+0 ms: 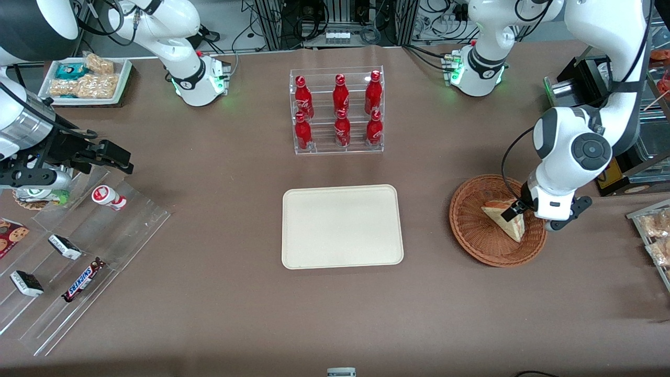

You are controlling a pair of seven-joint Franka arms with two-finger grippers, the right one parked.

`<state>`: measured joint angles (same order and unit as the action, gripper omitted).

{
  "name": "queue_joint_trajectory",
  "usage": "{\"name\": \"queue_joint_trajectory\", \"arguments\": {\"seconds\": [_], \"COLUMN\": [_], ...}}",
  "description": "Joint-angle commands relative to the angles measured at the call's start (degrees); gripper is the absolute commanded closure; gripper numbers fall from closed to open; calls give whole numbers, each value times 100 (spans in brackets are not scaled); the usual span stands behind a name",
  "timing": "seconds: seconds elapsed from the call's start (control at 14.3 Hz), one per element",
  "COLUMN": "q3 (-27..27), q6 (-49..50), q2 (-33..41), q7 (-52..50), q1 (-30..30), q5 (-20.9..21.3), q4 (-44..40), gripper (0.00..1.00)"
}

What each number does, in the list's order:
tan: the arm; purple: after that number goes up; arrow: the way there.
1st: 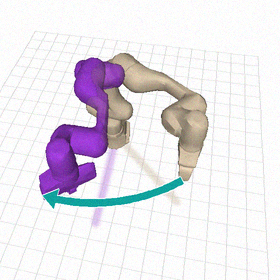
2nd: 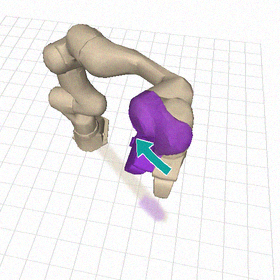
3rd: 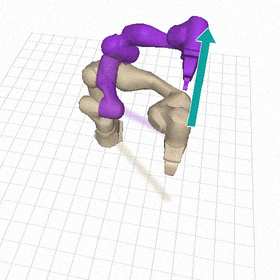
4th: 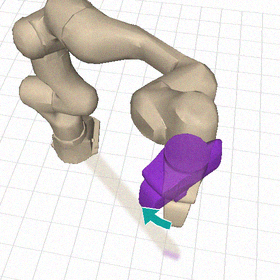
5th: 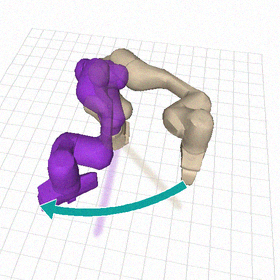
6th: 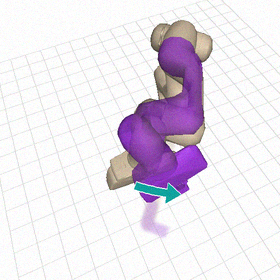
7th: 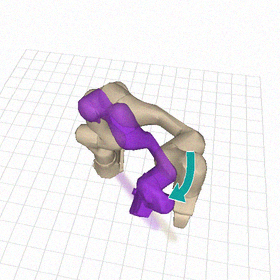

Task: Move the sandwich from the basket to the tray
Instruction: 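Lower the open left gripper around the sandwich and close it, then lift the sandwich and carry it over the cream tray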

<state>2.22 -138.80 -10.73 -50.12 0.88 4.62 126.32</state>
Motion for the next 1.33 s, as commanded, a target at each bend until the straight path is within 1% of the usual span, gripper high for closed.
{"name": "queue_joint_trajectory", "arguments": {"seconds": [0.0, 0.07, 0.14, 0.21, 0.28, 0.35, 0.56, 0.63, 0.77, 0.84, 0.98, 1.12, 1.26], "q3": [41, 41, 41, 41, 41, 41, 50, 68, 138, 208, 356, 533, 665], "q6": [-594, -700, -753, -745, -719, -701, -518, 6, 1139, 1536, 1690, 1576, 1383], "q2": [-157, -245, -359, -430, -430, -430, -334, -238, -280, -333, -509, -649, -1069], "q7": [-884, -885, -885, -981, -1017, -1017, -912, -772, -299, -166, -16, 46, 327], "q1": [-141, -150, -150, -150, -150, -150, -115, -106, -10, 130, 420, 745, 1262], "q5": [-84, -84, -84, -84, -84, -84, -49, -14, -49, -84, -163, -154, -128], "q4": [234, 261, 261, 226, 226, 226, 139, -53, -807, -1133, -1583, -1768, -2241], "gripper": [0, 0, 2, 35, 72, 89, 95, 95, 95, 95, 95, 95, 93]}}
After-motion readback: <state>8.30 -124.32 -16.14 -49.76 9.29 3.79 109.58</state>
